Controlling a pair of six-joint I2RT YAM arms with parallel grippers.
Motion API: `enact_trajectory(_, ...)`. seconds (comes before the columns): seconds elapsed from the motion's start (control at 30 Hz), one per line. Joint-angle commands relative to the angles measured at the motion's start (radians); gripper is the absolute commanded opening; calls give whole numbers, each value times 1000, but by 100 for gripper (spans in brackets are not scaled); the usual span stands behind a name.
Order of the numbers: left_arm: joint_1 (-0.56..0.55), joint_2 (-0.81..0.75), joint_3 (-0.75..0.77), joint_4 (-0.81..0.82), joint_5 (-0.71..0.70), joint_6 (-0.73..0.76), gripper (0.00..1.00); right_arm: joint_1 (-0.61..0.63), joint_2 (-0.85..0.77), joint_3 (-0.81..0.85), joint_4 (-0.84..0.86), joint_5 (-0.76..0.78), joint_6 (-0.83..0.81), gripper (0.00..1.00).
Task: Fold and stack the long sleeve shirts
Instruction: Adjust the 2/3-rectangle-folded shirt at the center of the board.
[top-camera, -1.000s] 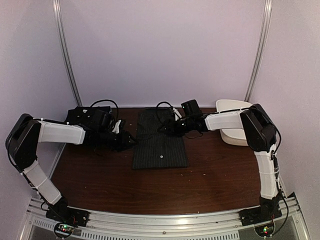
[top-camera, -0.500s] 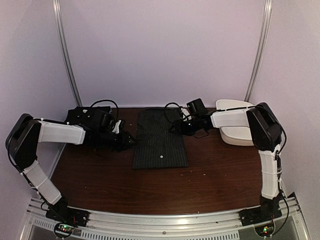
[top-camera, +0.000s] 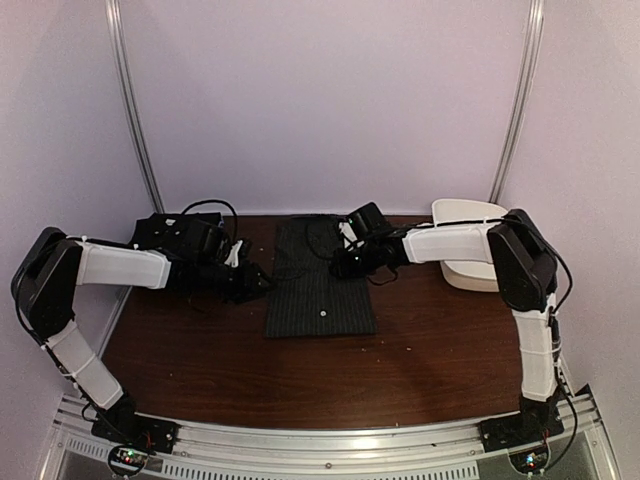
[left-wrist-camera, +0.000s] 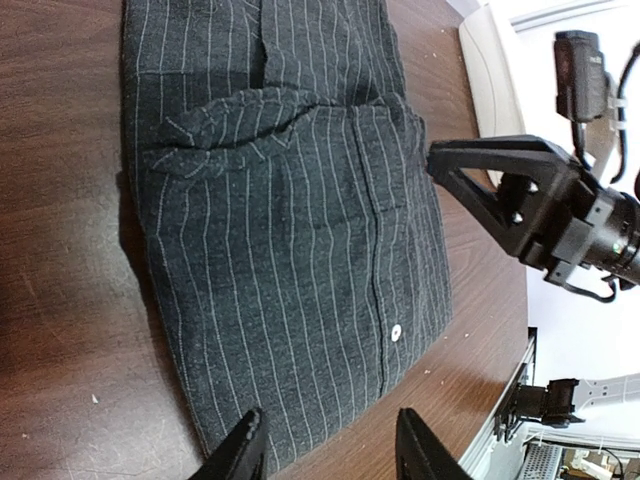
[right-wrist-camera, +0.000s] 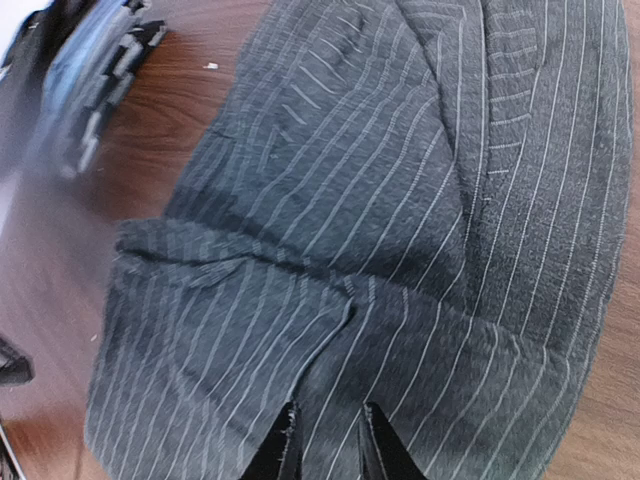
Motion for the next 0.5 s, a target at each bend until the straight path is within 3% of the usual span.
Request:
enact_trajectory(0.0, -4, 4, 7, 31, 13, 1, 44, -1, 93, 110, -73, 85, -17, 21)
enact_trajectory(0.23, -4, -4, -3, 24, 9, 2, 44, -3, 215, 230, -157, 135, -43, 27)
enact_trajectory(0.47, -4, -13, -10, 14, 0, 7, 44, -4, 141, 215, -193, 202, -45, 33)
